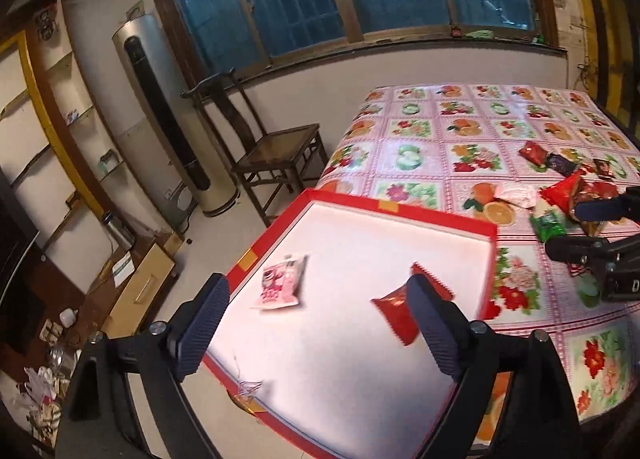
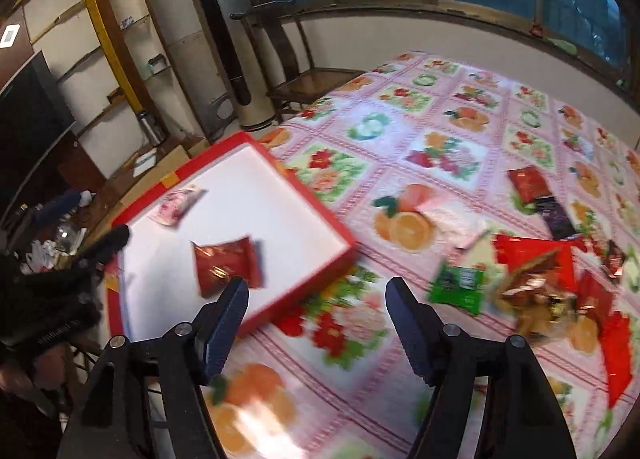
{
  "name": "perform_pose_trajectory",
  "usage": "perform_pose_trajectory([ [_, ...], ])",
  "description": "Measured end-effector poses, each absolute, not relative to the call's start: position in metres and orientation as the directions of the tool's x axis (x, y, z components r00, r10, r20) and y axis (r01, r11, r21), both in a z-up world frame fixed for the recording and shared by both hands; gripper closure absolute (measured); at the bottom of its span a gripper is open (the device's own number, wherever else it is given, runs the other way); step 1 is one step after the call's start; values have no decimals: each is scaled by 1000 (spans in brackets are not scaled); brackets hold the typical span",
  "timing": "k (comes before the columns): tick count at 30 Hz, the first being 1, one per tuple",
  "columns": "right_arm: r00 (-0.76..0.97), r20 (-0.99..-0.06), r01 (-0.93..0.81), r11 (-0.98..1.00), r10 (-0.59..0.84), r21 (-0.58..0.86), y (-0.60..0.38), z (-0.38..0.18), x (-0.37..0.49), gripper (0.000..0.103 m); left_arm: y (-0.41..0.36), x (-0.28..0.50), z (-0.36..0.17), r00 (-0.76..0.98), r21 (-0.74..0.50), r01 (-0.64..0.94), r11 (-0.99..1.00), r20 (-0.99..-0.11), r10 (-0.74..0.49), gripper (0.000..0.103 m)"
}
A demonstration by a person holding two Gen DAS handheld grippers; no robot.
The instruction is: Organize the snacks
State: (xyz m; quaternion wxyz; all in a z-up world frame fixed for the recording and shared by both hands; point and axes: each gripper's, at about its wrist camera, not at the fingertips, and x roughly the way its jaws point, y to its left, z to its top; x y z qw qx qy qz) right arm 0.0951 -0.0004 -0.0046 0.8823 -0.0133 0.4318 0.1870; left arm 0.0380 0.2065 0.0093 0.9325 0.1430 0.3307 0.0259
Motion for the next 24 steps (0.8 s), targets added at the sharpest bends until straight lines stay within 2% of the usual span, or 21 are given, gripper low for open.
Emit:
perform_pose_trajectory([
  [5,589,-798,-204,979,123,-1,-126,-14,82,28,139,27,13,792,312,262,913,-610,-19,9],
  [11,511,-859,-43,996,-43,-75,-257,-36,73,27,57,37,-6,743,347,461,817,-654,-141,8],
  [15,482,-873,-54,992,-73,-113,-283,-48,69,27,12,51,-24,679,343,572,745,-708,-195,9],
  [19,461,-887,-113,989,-30,-92,-288,-58,76,27,-19,61,-44,629,379,668,641,-748,-212,9],
  [24,444,-896,-158,983,-11,-90,-286,-67,88,27,-35,71,-58,520,345,788,509,-816,-252,9],
])
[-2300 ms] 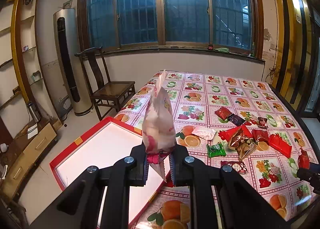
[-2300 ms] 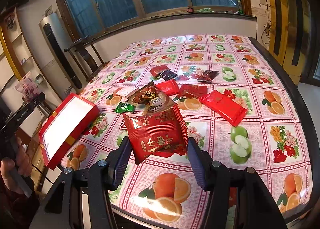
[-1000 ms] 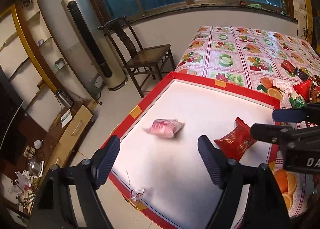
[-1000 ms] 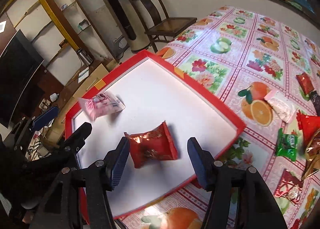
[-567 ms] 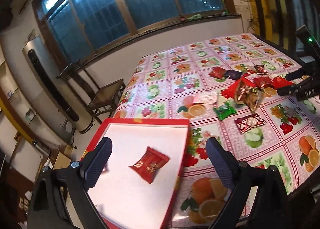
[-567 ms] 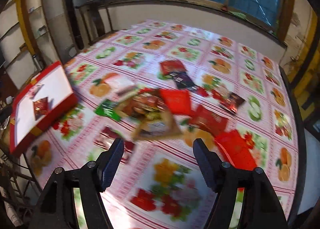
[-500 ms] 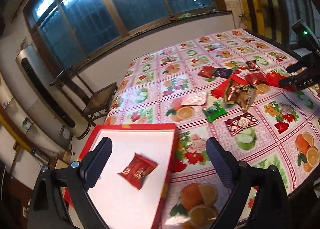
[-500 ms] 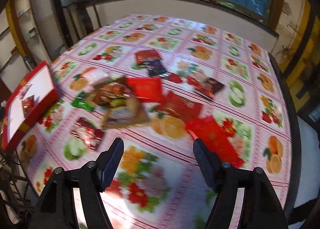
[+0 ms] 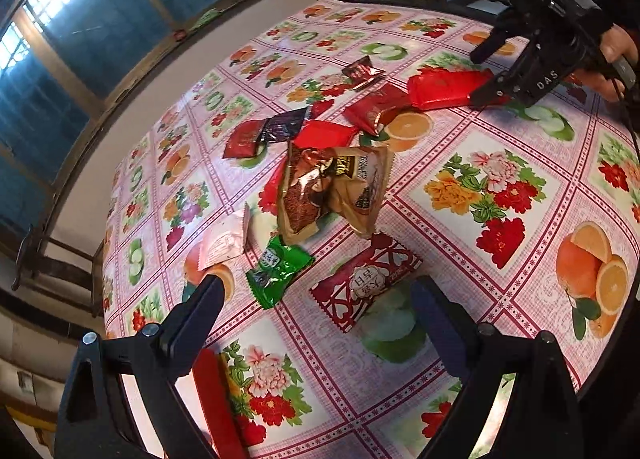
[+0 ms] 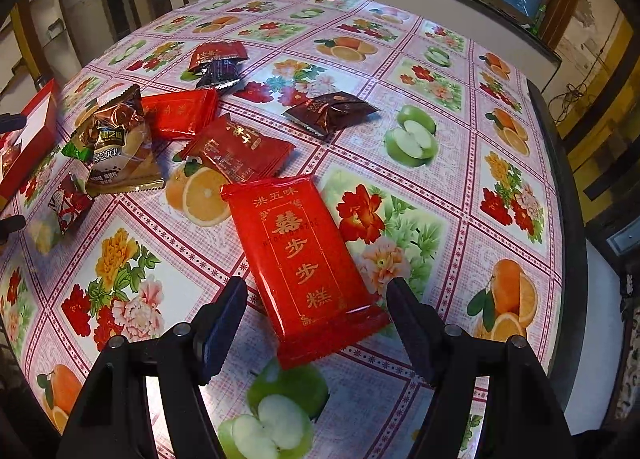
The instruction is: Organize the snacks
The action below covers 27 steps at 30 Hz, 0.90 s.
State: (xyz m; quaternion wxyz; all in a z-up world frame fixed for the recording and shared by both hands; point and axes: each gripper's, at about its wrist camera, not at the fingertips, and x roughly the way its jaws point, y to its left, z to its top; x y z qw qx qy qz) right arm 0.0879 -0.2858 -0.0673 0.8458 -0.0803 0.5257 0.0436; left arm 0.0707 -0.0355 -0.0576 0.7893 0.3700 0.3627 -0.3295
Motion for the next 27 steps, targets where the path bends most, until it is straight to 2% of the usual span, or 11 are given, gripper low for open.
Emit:
perform_pose_trajectory([
  [4,405,-914,-151,988,31,-33,-287,-79,96,27,-38,75,-60,460,307,840,447,-840,-287,9],
  [10,416,-909,-73,997,34,4,-285,-80,91,28,-44,81,-71,444,318,861,396,-850,-283,9],
  [14,403,-915,-33,999,24,11,-280,-77,84,39,-48,78,-75,431,320,880,352,-849,-304,9],
  [22,408,-913,57,998,-8,17,-274,-76,55,43,-59,78,-95,420,334,893,301,-858,-295,9],
  [24,406,-914,60,998,-10,15,-271,-76,48,43,-58,77,-95,413,323,897,301,-856,-312,11],
  [27,407,-913,55,998,-8,16,-270,-76,41,43,-57,76,-95,394,299,904,306,-860,-323,22],
])
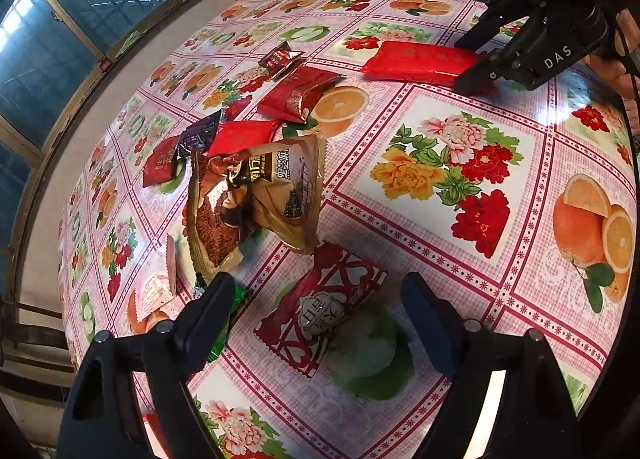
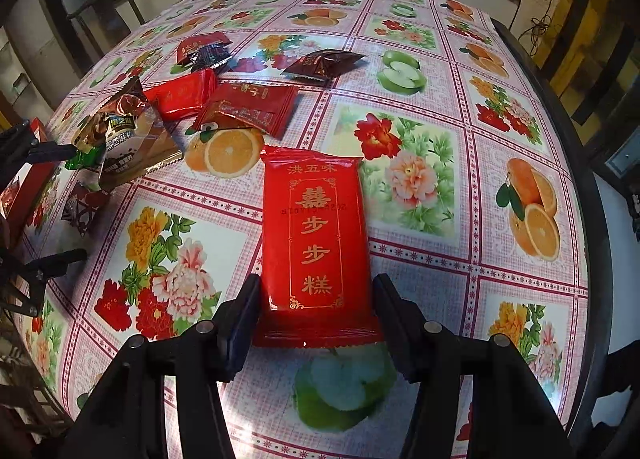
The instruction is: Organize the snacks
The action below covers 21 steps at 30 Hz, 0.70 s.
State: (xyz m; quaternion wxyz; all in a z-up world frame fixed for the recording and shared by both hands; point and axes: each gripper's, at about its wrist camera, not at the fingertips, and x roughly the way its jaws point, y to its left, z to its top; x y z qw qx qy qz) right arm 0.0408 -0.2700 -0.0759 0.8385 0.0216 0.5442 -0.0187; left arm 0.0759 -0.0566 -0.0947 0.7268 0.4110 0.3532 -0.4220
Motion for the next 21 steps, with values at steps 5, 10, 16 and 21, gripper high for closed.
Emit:
perform_pose_trajectory([
  [5,415,-910,62,998,-14,13,-269,-76,39,43,-59,71,-94,386,283,903,323,-865,-322,55],
  [10,410,-912,61,998,-8,19,-270,-76,39,43,-57,62,-95,401,295,895,334,-860,-315,65],
  [16,410,-912,60,998,-8,18,-270,-76,39,42,-55,58,-94,417,292,881,373,-851,-318,70],
  [21,402,-916,61,998,-14,11,-269,-76,40,42,-56,55,-94,435,299,867,399,-843,-315,79],
])
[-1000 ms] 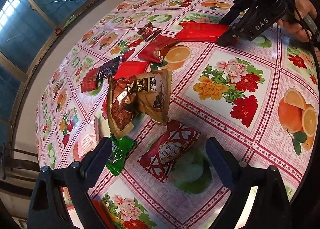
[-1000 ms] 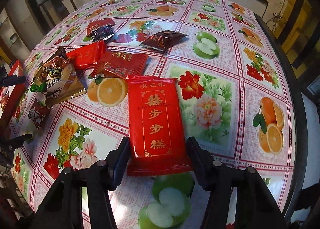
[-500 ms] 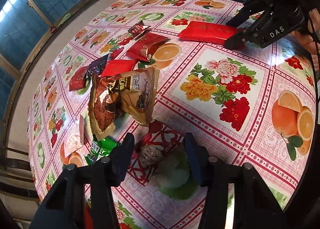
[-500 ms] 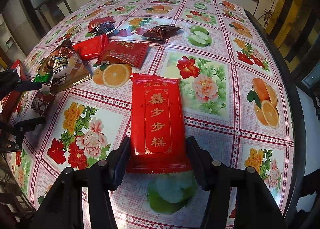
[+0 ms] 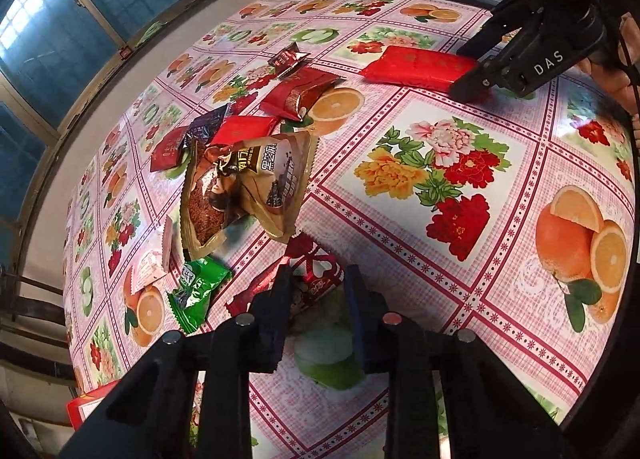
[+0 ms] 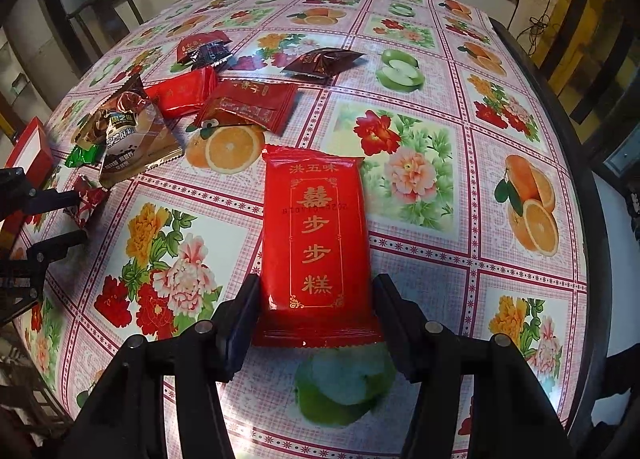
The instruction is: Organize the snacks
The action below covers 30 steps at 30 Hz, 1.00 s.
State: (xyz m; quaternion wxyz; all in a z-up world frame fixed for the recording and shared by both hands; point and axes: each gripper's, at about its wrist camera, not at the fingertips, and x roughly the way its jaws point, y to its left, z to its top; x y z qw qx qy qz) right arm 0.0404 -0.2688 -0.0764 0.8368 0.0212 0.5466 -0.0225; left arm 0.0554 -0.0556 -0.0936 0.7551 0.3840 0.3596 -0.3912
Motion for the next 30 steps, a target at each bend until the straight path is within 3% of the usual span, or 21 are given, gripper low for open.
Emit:
perform_pose_trajectory([
  [3,389,-921,71,998,-25,3,-268,-76,42,41,-56,58,-92,434,282,858,429,-844,-314,83],
  [5,387,-922,74,997,-22,7,-267,-77,42,39,-58,59,-92,426,263,855,446,-848,-315,95],
  [9,404,-914,95,995,-30,9,-267,-77,39,39,-63,56,-98,412,235,841,487,-862,-296,103],
  [30,446,-894,124,992,-50,7,-265,-77,29,41,-53,53,-96,438,182,729,660,-865,-245,103],
])
